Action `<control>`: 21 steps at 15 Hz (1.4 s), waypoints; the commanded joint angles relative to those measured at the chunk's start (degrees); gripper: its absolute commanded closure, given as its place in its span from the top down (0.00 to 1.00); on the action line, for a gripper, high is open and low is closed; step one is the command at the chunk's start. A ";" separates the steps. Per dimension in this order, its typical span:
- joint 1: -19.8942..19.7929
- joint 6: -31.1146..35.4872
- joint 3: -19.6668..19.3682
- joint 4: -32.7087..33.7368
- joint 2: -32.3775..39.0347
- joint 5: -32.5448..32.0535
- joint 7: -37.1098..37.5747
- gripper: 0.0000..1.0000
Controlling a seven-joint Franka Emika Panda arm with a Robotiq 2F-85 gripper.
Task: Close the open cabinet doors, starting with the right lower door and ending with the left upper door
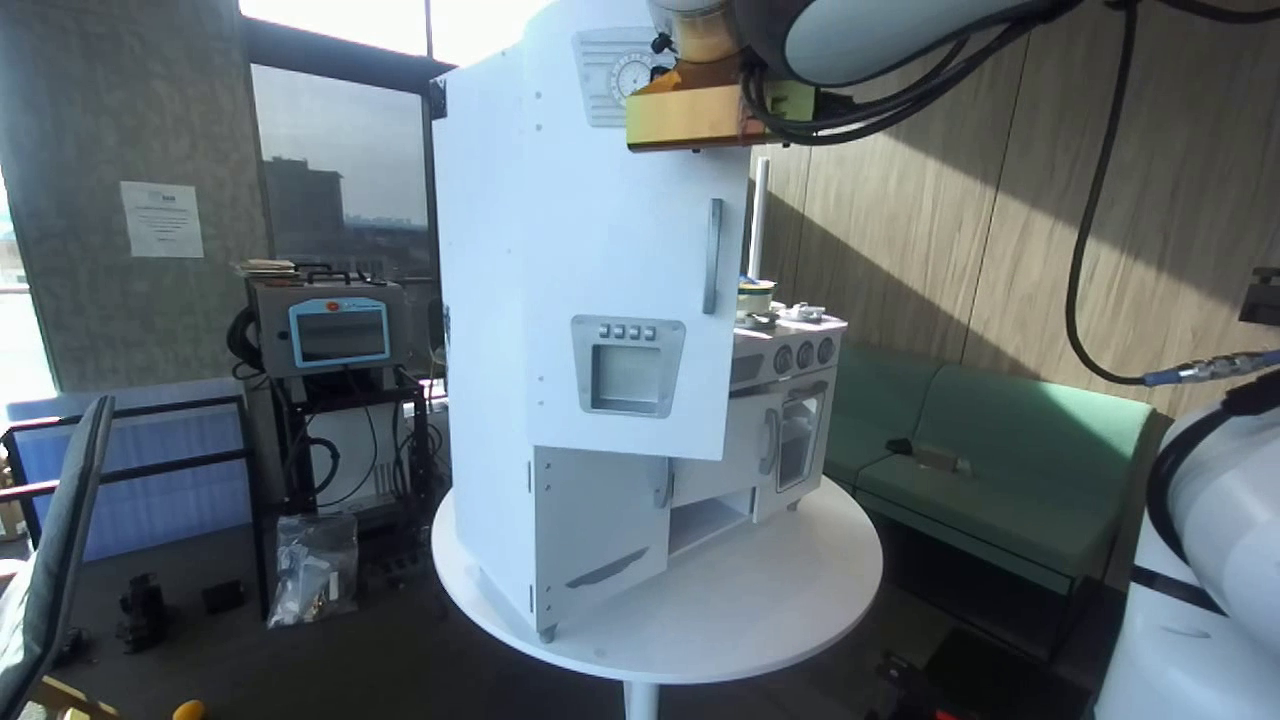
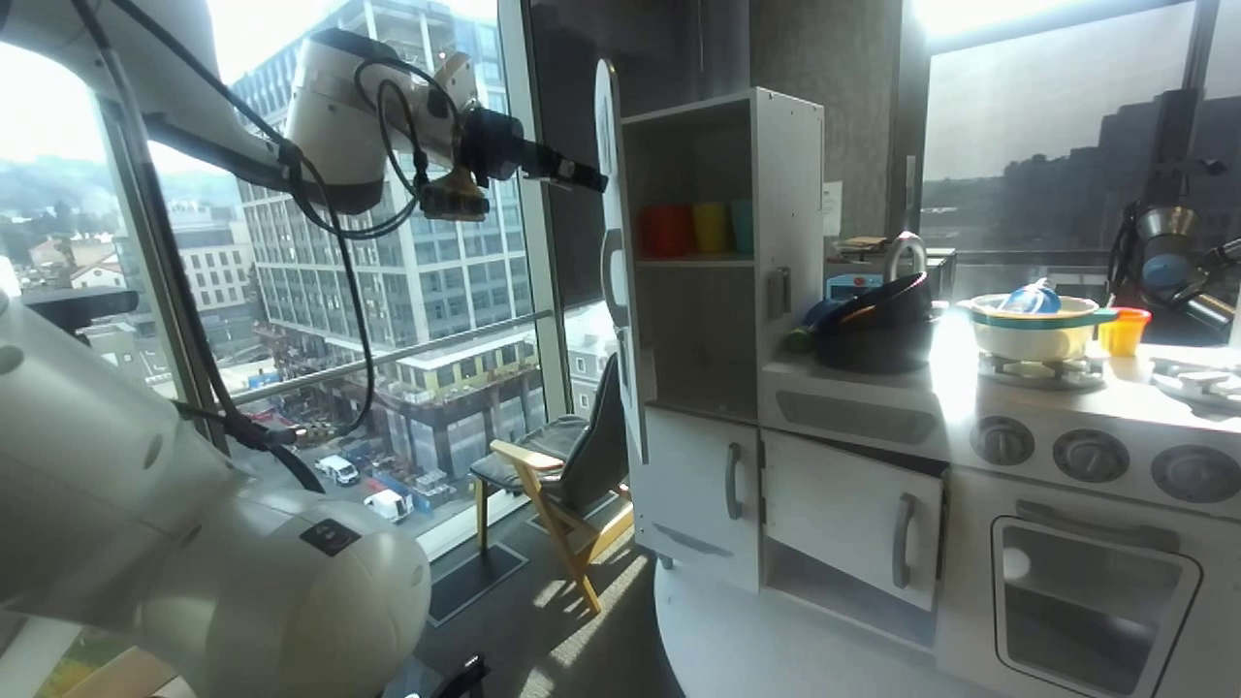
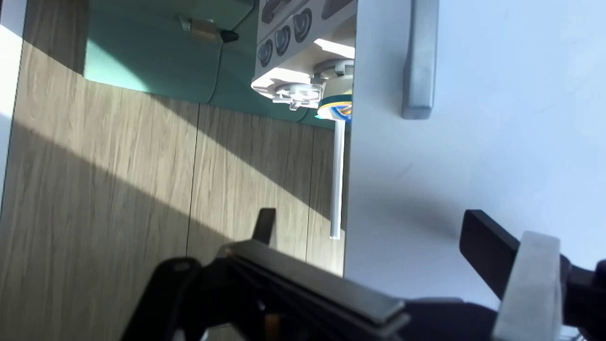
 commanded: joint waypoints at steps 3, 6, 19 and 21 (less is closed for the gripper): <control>0.00 8.34 -2.88 -0.42 2.90 -7.62 4.97 1.00; -0.14 13.50 -4.45 -0.42 5.58 -11.78 9.46 1.00; -1.57 23.44 -11.69 -0.37 10.27 -22.44 21.03 1.00; -1.30 24.49 -12.03 -0.47 10.18 -21.44 21.55 1.00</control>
